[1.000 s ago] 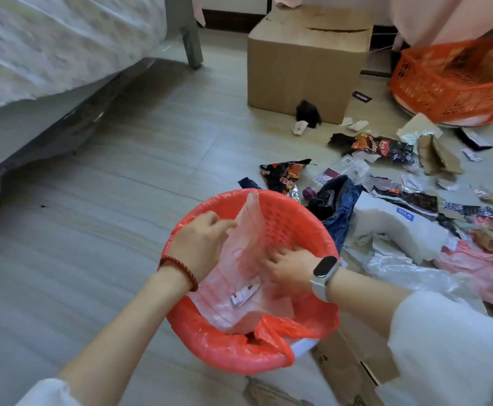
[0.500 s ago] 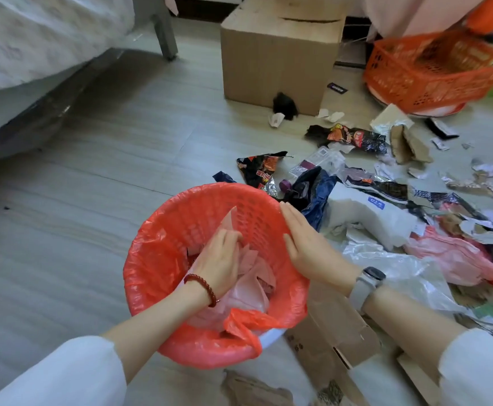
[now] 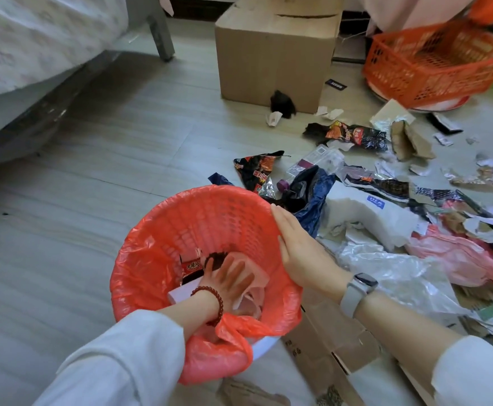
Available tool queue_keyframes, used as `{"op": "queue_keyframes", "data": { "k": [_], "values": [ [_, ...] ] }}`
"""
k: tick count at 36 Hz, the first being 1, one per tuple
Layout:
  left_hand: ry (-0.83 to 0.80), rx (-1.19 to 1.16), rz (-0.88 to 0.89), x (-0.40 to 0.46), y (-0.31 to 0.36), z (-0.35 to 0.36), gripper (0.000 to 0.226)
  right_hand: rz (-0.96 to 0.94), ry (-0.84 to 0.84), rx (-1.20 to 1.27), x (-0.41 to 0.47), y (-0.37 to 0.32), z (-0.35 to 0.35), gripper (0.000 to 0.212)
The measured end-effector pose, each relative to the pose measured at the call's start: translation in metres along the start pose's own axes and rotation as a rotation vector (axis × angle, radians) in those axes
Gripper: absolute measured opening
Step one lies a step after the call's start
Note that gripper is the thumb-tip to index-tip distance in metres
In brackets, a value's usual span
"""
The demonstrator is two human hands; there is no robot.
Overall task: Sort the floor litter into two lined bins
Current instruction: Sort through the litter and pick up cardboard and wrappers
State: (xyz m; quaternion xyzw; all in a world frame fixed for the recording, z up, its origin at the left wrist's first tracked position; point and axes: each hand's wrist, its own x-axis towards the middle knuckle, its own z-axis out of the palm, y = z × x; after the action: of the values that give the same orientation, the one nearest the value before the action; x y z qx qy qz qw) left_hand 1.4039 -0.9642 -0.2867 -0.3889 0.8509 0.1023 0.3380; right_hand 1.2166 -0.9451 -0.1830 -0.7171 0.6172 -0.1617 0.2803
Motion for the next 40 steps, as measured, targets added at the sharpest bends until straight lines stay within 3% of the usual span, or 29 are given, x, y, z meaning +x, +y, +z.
{"op": "queue_keyframes", "data": {
  "k": [4,8,10,13,17,19,23,26,30,33,37,40],
  "values": [
    [-0.078,-0.011,-0.066,0.001,-0.002,-0.007,0.076,-0.006,0.002,-0.002,0.0,0.002,-0.001,0.06],
    [-0.063,-0.294,-0.133,-0.013,-0.006,-0.045,0.061,-0.019,0.012,-0.022,0.002,0.004,-0.004,0.057],
    [0.061,-0.312,-0.144,-0.023,-0.012,-0.063,0.049,-0.018,0.036,-0.026,0.003,0.004,-0.005,0.055],
    [0.374,-0.396,-0.193,-0.038,-0.021,-0.086,0.035,-0.021,0.088,0.012,0.001,0.003,-0.007,0.05],
    [0.847,-0.55,-0.163,-0.05,-0.018,-0.114,0.036,-0.075,0.141,0.059,-0.004,0.003,-0.016,0.037],
    [0.973,-0.59,-0.1,-0.05,-0.008,-0.13,0.042,-0.073,0.172,0.067,-0.007,0.008,-0.029,0.032],
    [1.077,-0.594,-0.013,-0.04,0.023,-0.169,0.033,-0.019,0.268,0.034,-0.015,0.033,-0.064,0.029],
    [1.027,-0.581,0.073,-0.021,0.061,-0.197,0.03,0.082,0.351,0.014,-0.029,0.073,-0.09,0.028],
    [0.789,-0.566,0.116,0.016,0.115,-0.218,0.03,0.259,0.422,-0.042,-0.055,0.134,-0.113,0.029],
    [0.602,-0.55,0.104,0.046,0.148,-0.215,0.032,0.344,0.229,-0.126,-0.079,0.179,-0.113,0.038],
    [0.422,-0.467,0.093,0.078,0.169,-0.193,0.035,0.358,-0.152,-0.379,-0.104,0.224,-0.082,0.079],
    [0.359,-0.473,0.072,0.091,0.172,-0.173,0.04,0.428,-0.316,-0.382,-0.107,0.246,-0.05,0.096]
  ]
}}
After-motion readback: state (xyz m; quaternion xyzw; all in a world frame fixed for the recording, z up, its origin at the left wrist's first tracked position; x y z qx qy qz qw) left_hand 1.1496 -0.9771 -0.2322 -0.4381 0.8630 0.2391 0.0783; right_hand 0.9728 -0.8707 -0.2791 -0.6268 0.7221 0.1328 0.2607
